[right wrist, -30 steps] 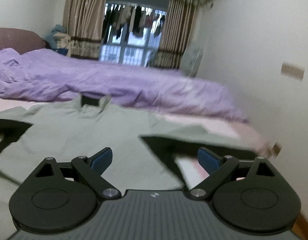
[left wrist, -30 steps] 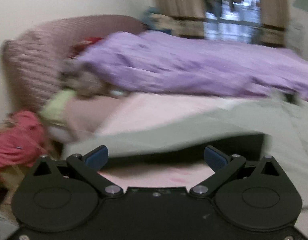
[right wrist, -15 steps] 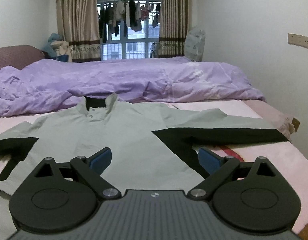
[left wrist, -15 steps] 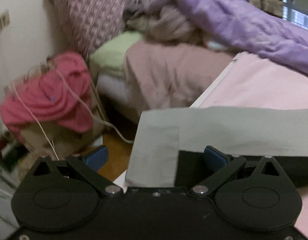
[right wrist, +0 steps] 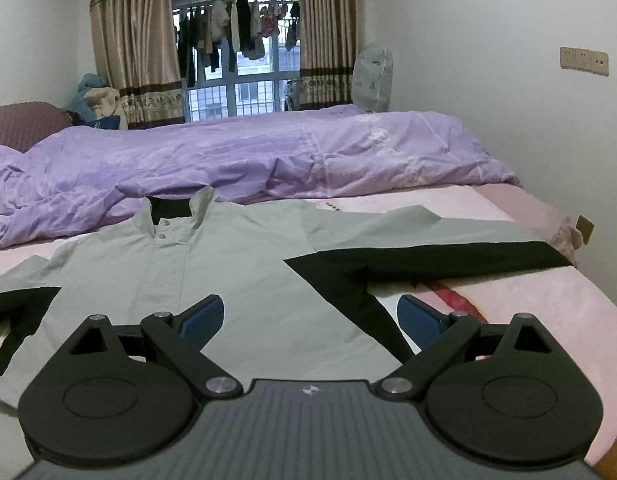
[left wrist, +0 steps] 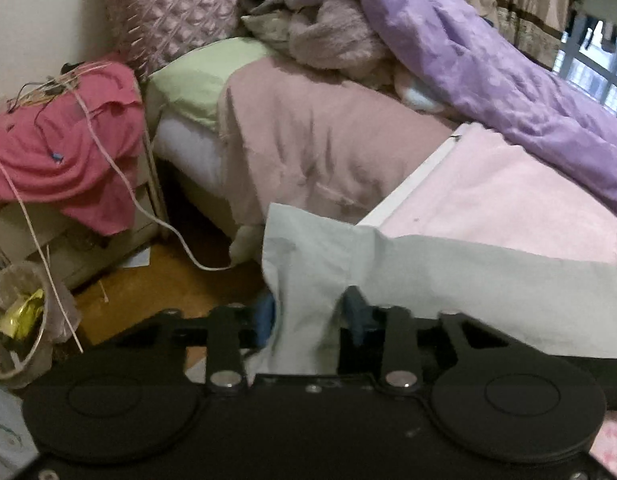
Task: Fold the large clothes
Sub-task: 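Reach the left tool to the nearest sleeve cuff and grasp it, then carry the sleeve across the jacket body with the left tool and release, then reach the right tool to the other sleeve cuff and grasp it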
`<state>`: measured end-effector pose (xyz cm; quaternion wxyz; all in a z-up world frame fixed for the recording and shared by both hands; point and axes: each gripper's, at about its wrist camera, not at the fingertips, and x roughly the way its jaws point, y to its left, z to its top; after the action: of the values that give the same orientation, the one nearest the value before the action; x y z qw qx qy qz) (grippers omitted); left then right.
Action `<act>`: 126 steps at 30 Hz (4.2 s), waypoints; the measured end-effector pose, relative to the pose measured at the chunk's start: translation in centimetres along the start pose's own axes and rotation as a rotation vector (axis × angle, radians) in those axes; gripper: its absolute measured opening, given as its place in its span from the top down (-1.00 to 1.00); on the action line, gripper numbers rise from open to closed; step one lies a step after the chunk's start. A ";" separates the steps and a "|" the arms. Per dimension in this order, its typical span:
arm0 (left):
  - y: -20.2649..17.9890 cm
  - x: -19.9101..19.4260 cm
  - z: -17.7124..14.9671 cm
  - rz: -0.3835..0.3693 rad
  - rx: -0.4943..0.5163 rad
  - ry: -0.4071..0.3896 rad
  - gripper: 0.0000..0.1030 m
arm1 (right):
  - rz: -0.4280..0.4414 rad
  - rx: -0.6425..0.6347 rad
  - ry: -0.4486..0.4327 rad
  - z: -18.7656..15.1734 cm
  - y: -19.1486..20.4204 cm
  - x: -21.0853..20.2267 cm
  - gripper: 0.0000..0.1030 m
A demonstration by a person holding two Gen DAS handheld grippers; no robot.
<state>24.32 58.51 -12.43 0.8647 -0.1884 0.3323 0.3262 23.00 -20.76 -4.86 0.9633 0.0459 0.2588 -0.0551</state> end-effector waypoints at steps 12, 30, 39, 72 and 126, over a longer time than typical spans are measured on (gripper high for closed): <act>-7.8 -9.0 2.3 -0.013 0.125 -0.169 0.77 | -0.011 -0.056 0.019 1.2 -0.9 2.0 -1.00; -44.3 -21.2 -5.3 -0.684 0.425 -0.182 0.78 | -0.101 -0.034 0.066 3.1 -6.3 9.0 -1.00; -58.2 -22.7 -15.7 -0.885 0.470 -0.046 0.79 | -0.206 -0.032 0.110 3.1 -9.5 11.9 -1.00; -69.4 -21.6 -26.7 -0.963 0.627 0.037 -0.14 | -0.382 0.052 0.200 2.0 -15.6 14.3 -1.00; -48.8 -21.2 -19.1 -0.603 0.660 -0.175 -1.00 | 0.025 0.490 -0.073 7.5 -27.3 18.4 0.95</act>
<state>37.30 3.90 -5.81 0.9596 0.0372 0.2745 -0.0488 38.95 -50.15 -9.30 0.9328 0.2791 0.2020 -0.1060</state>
